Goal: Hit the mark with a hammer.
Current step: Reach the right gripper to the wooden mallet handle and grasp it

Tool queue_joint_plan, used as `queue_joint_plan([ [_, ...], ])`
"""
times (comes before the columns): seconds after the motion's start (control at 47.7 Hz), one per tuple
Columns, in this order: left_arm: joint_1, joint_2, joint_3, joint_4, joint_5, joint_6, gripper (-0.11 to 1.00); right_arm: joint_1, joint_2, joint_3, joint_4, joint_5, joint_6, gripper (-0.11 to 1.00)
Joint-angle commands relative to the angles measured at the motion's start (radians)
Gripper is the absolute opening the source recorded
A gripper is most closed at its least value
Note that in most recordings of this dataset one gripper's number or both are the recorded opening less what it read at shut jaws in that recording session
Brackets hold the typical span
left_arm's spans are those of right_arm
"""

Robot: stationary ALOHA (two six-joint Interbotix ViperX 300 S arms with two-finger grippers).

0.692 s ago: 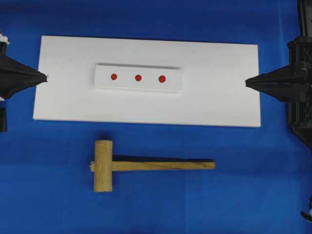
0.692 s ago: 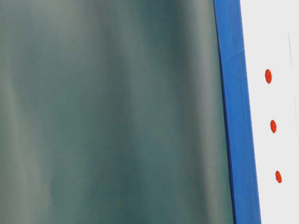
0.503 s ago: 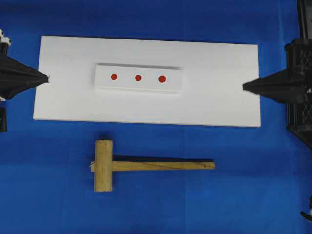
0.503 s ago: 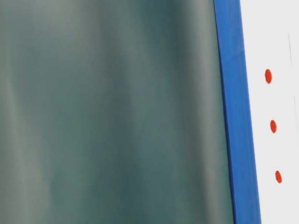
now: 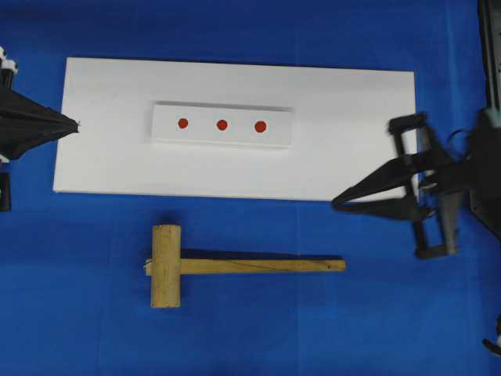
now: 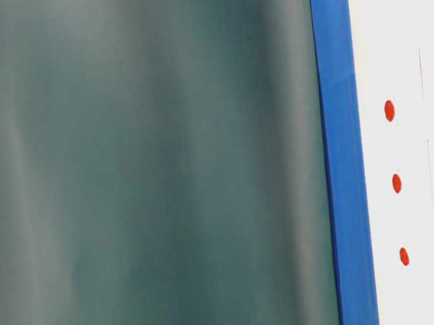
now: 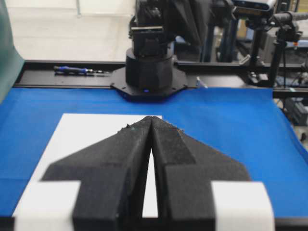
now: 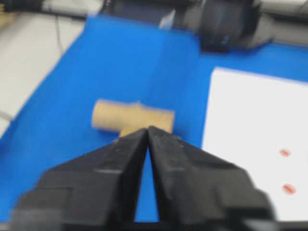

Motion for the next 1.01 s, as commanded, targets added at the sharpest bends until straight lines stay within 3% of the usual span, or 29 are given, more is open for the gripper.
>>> queue_joint_plan([
  [0.0, -0.002, 0.008, -0.009, -0.002, -0.006, -0.003, 0.0, 0.008, 0.077, -0.054, 0.005, 0.008, 0.014, 0.17],
  [0.042, -0.002, 0.009, -0.008, -0.002, -0.006, -0.003, 0.0, 0.009, 0.114, -0.072, 0.006, 0.017, 0.025, 0.26],
  [0.21, -0.002, 0.006, -0.006, -0.002, -0.006, -0.003, 0.0, 0.04, 0.267, -0.163, 0.012, 0.057, 0.037, 0.79],
  [0.273, -0.002, 0.006, -0.005, -0.002, -0.006, -0.002, 0.0, 0.044, 0.328, -0.187, 0.028, 0.044, 0.037, 0.91],
  [0.441, 0.002, 0.006, 0.0, -0.002, -0.006, -0.003, 0.0, 0.063, 0.469, -0.219, 0.083, -0.063, 0.037, 0.87],
  [0.65, 0.003, 0.008, 0.009, -0.002, -0.005, -0.003, 0.0, 0.097, 0.635, -0.253, 0.19, -0.206, 0.037, 0.87],
  [0.986, 0.006, 0.008, 0.025, -0.002, -0.006, -0.003, 0.0, 0.103, 0.844, -0.35, 0.255, -0.23, 0.037, 0.87],
])
